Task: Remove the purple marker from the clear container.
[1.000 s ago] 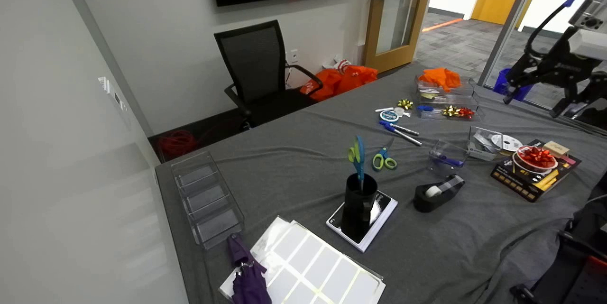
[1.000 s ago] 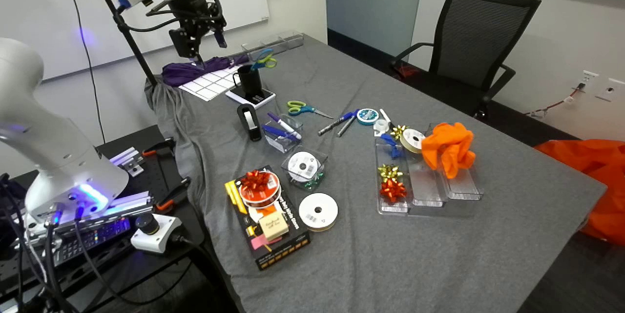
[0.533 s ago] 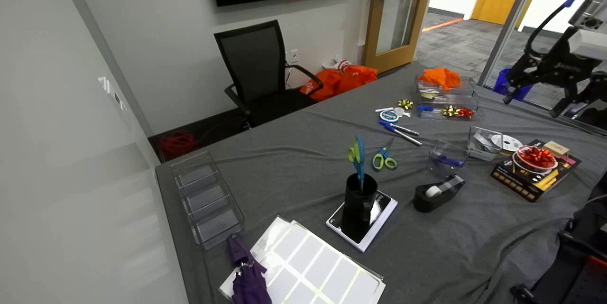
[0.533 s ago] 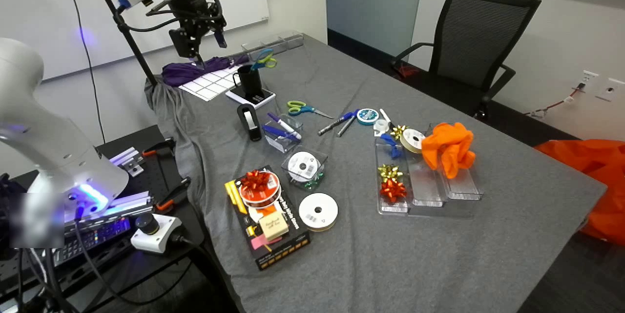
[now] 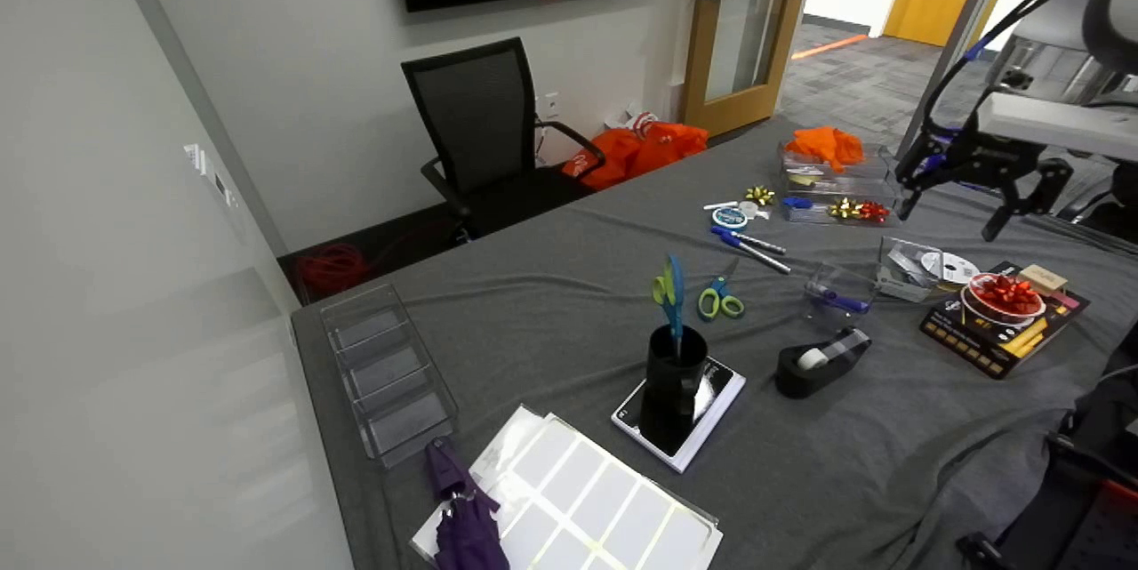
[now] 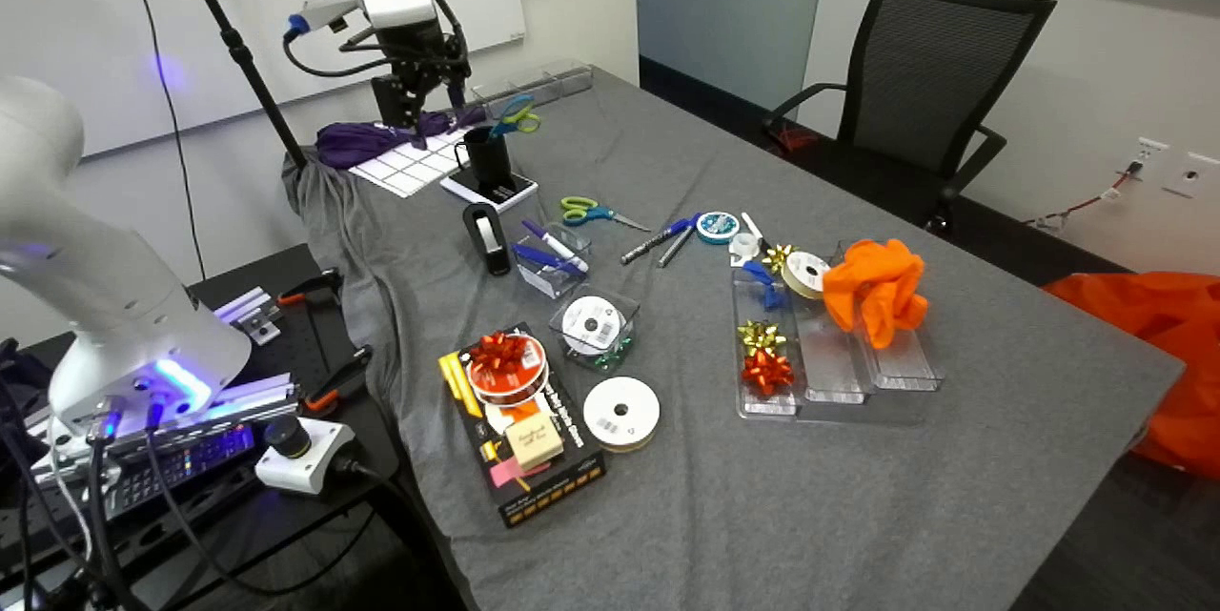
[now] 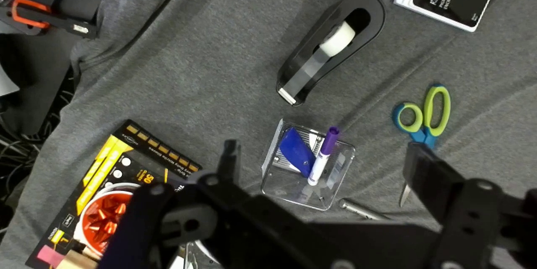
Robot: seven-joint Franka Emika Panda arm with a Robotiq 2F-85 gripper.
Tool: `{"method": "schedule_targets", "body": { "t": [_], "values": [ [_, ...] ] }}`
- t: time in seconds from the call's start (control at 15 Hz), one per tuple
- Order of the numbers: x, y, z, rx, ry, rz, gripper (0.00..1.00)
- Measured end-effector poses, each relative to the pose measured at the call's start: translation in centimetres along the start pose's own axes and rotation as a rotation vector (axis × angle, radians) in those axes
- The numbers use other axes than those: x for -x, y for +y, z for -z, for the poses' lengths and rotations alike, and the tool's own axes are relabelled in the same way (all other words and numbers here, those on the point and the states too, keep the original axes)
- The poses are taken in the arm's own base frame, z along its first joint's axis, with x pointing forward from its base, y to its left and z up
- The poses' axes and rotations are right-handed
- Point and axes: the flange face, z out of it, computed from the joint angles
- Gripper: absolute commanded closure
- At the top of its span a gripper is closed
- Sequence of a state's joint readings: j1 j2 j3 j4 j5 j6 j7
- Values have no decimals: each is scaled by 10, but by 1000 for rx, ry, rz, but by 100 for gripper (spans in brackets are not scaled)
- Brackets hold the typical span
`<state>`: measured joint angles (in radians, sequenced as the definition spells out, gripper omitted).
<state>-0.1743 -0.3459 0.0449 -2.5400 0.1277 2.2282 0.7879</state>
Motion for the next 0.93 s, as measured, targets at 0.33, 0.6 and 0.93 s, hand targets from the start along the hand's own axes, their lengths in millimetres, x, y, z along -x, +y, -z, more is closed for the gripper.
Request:
{"method": "schedule_targets", "body": {
  "t": [0.33, 0.6, 0.93],
  "values": [
    [-37, -28, -37, -13, -14, -45, 0],
    [-51, -33, -52, -19, -8, -55, 0],
    [-48, -35, -46, -29, 0, -49, 0]
  ]
}}
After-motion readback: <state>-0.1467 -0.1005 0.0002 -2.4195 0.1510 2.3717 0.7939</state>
